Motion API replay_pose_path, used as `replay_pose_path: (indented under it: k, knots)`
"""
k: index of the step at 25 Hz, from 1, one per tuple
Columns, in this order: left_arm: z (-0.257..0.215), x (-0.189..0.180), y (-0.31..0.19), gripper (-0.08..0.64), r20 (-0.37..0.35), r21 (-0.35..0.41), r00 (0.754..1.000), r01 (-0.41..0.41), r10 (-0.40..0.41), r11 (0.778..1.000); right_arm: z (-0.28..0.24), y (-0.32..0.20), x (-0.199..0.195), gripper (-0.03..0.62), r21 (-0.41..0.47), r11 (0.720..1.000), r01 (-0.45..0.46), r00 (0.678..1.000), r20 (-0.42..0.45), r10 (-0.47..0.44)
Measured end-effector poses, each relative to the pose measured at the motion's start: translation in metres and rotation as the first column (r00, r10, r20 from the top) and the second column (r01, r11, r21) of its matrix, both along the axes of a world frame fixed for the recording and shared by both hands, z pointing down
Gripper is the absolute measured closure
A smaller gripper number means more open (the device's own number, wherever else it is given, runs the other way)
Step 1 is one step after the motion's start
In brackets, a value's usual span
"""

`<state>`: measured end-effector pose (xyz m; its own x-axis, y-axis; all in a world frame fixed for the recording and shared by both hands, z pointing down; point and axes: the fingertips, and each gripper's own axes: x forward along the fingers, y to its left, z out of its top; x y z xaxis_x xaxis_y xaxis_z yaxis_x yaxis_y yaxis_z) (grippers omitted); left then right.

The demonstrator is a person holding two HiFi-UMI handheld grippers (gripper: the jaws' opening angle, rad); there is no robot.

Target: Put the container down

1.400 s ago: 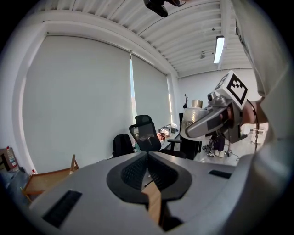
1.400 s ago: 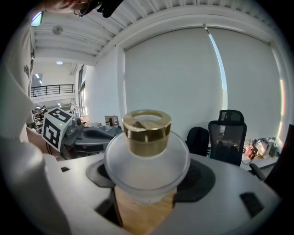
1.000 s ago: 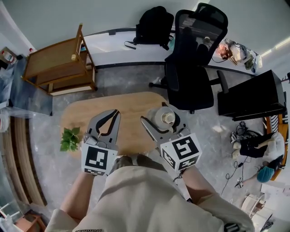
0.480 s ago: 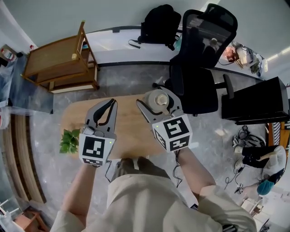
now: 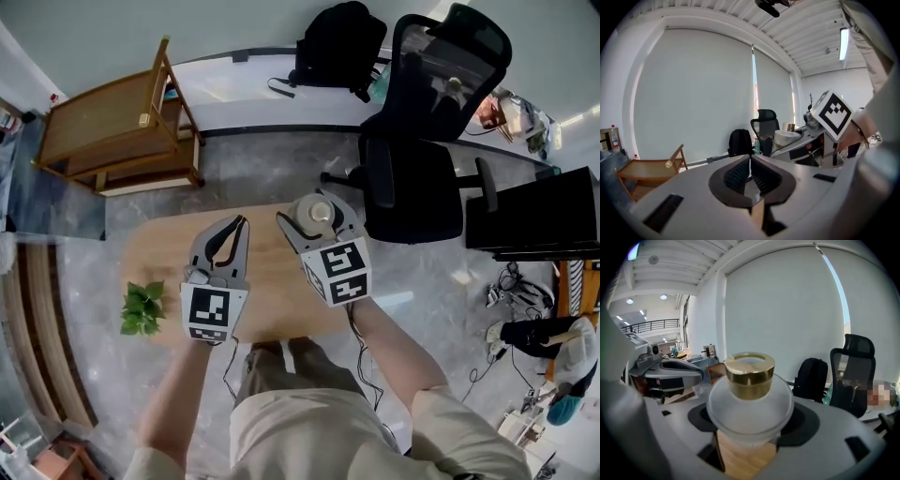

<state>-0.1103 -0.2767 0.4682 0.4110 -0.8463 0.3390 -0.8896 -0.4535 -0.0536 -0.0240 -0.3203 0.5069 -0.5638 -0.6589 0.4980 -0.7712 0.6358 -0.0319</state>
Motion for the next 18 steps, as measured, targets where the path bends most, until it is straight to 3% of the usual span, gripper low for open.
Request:
replay_pose_path:
  k: [7, 11, 18]
  knots:
    - [0.098, -0.013, -0.017, 0.548, -0.037, -0.114, 0.998, 0.038, -0.042, 0.993, 0.111, -0.015, -0.005, 0.264, -0.112, 0.993, -0.047, 0.998, -0.043, 0.043]
    - [0.148, -0.024, -0.026, 0.548, -0.037, -0.143, 0.995, 0.088, -0.094, 0.986, 0.165, -0.017, -0.009, 0.264, -0.125, 0.989, -0.075, 0.997, -0.042, 0.070]
    - [0.229, -0.027, -0.042, 0.548, -0.063, -0.178, 0.993, 0.091, -0.104, 0.980, 0.263, -0.024, -0.013, 0.264, -0.146, 0.983, -0.113, 0.992, -0.075, 0.103]
